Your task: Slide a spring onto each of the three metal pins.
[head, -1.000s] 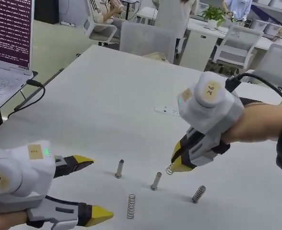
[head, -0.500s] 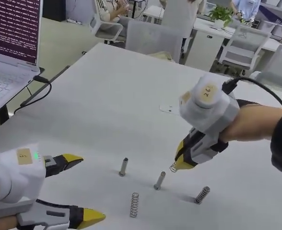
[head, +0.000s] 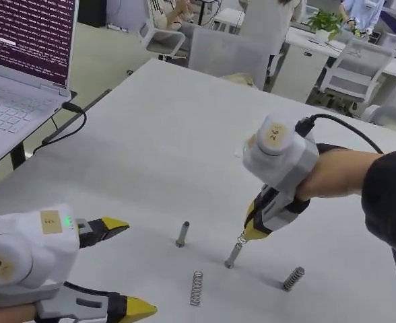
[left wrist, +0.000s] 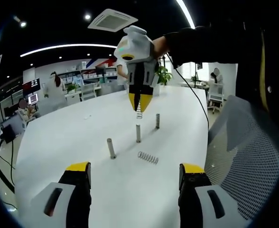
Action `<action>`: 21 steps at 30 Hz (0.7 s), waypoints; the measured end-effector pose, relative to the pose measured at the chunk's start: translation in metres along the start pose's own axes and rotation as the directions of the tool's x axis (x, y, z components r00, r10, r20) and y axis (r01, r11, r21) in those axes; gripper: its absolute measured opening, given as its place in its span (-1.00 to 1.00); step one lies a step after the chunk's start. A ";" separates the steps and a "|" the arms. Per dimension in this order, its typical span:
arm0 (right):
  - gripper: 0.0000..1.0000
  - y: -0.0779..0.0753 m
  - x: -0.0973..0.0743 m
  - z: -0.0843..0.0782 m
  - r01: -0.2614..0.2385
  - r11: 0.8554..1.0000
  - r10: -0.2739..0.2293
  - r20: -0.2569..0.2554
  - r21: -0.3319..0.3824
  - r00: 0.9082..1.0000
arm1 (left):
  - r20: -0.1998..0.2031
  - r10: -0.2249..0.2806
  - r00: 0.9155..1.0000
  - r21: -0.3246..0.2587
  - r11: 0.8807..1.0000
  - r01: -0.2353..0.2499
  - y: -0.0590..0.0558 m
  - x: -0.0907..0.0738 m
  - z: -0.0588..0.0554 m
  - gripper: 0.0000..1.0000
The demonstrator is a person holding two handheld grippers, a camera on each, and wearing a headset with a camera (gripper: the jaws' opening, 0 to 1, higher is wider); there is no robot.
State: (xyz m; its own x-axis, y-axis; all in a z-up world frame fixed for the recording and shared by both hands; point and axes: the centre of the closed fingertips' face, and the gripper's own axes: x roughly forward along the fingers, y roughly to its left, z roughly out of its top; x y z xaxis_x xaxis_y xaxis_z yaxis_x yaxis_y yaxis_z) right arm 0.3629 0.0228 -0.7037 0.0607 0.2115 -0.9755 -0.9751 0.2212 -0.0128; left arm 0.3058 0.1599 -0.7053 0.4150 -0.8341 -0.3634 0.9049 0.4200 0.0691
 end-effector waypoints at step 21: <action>-0.84 -0.007 0.017 -0.007 -0.039 0.999 0.040 -0.040 0.028 0.998 | -0.006 -0.010 1.000 -0.006 1.000 0.010 0.002 0.001 -0.002 0.37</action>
State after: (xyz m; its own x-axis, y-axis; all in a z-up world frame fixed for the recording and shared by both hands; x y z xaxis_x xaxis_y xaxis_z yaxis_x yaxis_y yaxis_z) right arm 0.3691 0.0187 -0.7216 0.0129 0.1816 -0.9833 -0.9705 0.2392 0.0315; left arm 0.3075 0.1606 -0.7076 0.4056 -0.8360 -0.3696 0.9082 0.4142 0.0597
